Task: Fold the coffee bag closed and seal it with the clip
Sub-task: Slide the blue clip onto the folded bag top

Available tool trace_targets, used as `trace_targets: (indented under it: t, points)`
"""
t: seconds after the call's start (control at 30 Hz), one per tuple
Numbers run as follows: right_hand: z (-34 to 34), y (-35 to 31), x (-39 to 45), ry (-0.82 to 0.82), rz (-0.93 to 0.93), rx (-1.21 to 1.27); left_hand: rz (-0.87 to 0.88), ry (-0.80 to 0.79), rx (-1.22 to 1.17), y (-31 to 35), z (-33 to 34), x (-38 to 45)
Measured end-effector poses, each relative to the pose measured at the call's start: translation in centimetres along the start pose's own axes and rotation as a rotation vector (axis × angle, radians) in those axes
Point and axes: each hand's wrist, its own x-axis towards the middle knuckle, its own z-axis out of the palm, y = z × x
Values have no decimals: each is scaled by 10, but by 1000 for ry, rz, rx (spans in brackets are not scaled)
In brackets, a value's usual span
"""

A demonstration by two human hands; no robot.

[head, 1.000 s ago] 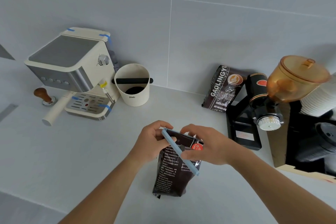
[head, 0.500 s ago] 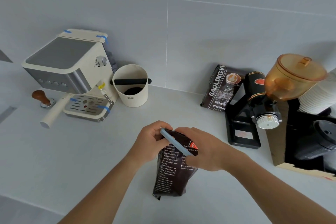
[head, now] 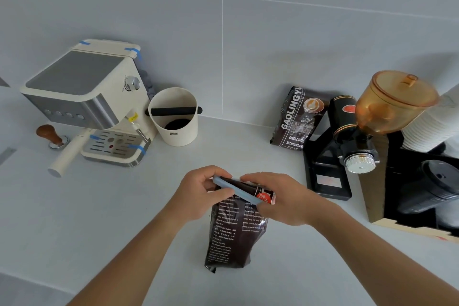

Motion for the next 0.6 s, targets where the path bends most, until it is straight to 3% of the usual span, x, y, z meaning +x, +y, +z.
trace_targets:
  t: [0.07,0.23,0.37,0.6]
  points:
    - [4,13,-7,54,55,190,-8,19,18,-1,-1,0]
    - [36,51,-33,261,213,1126,-24,37,-5,-5,-7,-3]
    - [74,44,-36,208,239,1071,-40,42,-13,-6,-4,-3]
    - [88,29,-23,383,265,1105,-63,46,12,-6,-9,-7]
